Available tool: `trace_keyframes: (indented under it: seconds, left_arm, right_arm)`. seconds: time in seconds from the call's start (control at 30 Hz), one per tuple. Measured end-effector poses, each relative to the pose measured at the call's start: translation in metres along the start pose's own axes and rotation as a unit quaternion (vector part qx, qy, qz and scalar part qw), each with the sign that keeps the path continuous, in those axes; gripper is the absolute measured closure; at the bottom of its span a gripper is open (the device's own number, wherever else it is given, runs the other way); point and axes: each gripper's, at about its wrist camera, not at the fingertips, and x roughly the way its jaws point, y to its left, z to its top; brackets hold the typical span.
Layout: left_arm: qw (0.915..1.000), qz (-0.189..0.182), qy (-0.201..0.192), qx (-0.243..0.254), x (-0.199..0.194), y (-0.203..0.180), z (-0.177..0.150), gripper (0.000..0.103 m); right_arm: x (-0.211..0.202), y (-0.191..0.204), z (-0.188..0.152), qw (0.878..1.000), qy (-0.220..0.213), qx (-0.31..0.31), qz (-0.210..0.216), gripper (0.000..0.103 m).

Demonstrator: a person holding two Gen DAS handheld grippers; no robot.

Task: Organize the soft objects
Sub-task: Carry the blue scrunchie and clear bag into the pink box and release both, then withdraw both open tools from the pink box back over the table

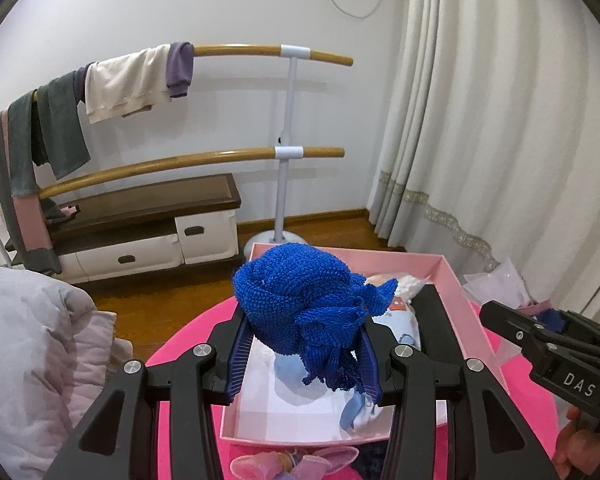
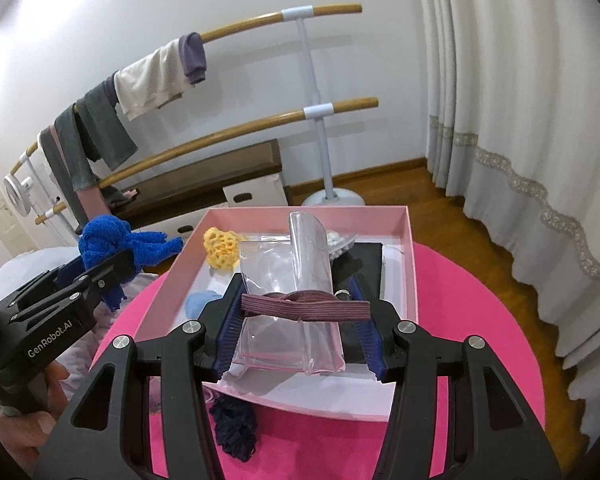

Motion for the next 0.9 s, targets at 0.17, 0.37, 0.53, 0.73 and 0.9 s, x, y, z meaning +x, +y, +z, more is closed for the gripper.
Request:
trace_keyframes:
  seconds: [0.17,0.37,0.53,0.73,0.9]
  left_arm:
    - [0.9999,0.000,0.014,0.001,0.033,-0.002,0.008,0.060]
    - [0.9995,0.003,0.032,-0.002,0.061,-0.001,0.010,0.054]
    - [0.9994,0.008,0.035,0.004,0.070,0.000,0.016,0.050]
    - [0.9996,0.027,-0.002,0.008,0.042,-0.002,0.005,0.000]
    - [0.9994,0.031,-0.015,0.006,0.021,0.003,-0.002,0.000]
  right_arm:
    - [0.014,-0.003,0.000,1.000,0.011,0.007,0.000,0.054]
    - [0.027,-0.005,-0.002,1.000,0.022,0.016,0.000,0.047]
    - [0.030,-0.008,-0.006,0.999,0.028,0.023,-0.002,0.037]
    - [0.018,-0.006,-0.007,1.000,0.014,0.027,-0.009,0.000]
    - [0.002,-0.005,-0.007,0.999,-0.001,0.032,-0.020,0.000]
